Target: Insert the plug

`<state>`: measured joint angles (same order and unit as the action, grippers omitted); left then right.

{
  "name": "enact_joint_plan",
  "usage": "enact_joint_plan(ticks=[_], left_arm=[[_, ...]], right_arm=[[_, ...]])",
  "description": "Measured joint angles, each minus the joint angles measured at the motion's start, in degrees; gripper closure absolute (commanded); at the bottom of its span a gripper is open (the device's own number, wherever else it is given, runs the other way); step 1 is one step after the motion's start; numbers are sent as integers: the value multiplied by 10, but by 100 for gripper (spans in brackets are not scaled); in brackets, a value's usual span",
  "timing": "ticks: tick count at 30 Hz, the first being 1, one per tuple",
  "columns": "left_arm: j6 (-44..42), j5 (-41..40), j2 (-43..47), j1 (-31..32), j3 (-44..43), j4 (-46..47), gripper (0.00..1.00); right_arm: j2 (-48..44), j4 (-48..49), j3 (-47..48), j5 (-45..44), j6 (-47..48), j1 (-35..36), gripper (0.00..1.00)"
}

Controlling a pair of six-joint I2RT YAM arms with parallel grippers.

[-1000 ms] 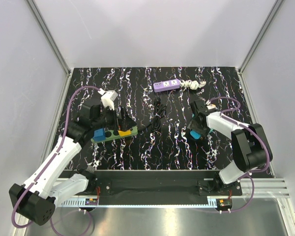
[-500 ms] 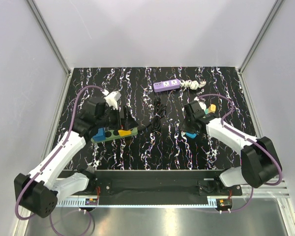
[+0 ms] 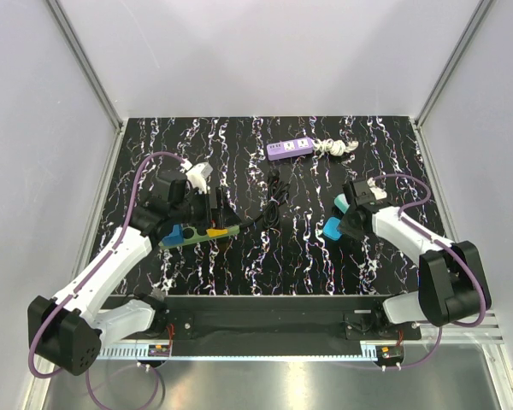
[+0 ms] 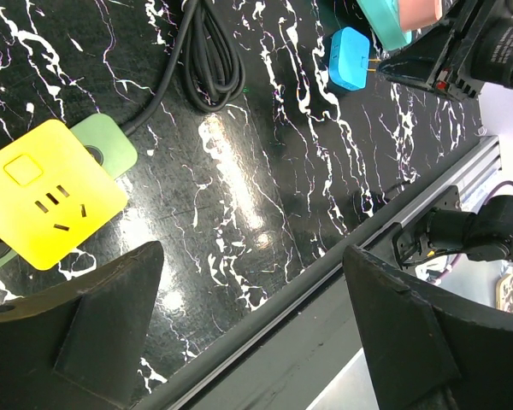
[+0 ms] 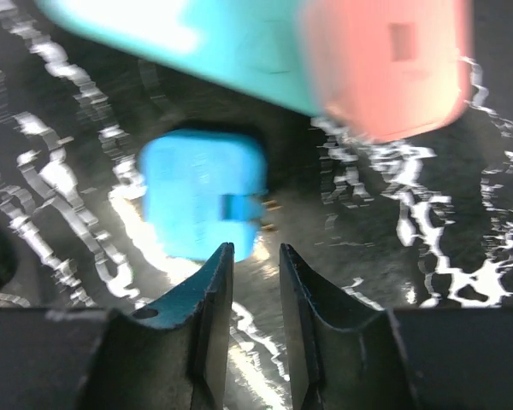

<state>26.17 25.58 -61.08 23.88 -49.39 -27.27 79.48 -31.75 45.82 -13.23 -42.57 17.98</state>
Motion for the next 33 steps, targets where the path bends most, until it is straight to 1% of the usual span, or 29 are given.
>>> enact_joint_plan(ticks=[8, 16, 19, 20, 23, 24, 27, 33], left_arm=[[9, 1, 0, 0, 0, 0, 11], [9, 1, -3, 0, 0, 0, 13], [11, 2, -7, 0, 0, 1, 14], [12, 2, -9, 0, 0, 2, 15], [16, 4, -10, 0, 0, 2, 16], [19, 6, -10, 0, 0, 3, 17], [24, 12, -10, 0, 0, 4, 18], [35, 23, -10, 0, 0, 4, 21]], right_arm=[[0, 43, -38, 50, 1, -40, 66], [1, 93, -57, 69, 17, -57, 70], [2, 108, -61, 70, 23, -59, 75], [2, 112, -61, 71, 24, -59, 79], [2, 120, -61, 73, 30, -60, 87], [3, 123, -61, 74, 32, -61, 92], [3, 135, -61, 80, 37, -61, 100], [-3, 167, -76, 103, 50, -62, 100]])
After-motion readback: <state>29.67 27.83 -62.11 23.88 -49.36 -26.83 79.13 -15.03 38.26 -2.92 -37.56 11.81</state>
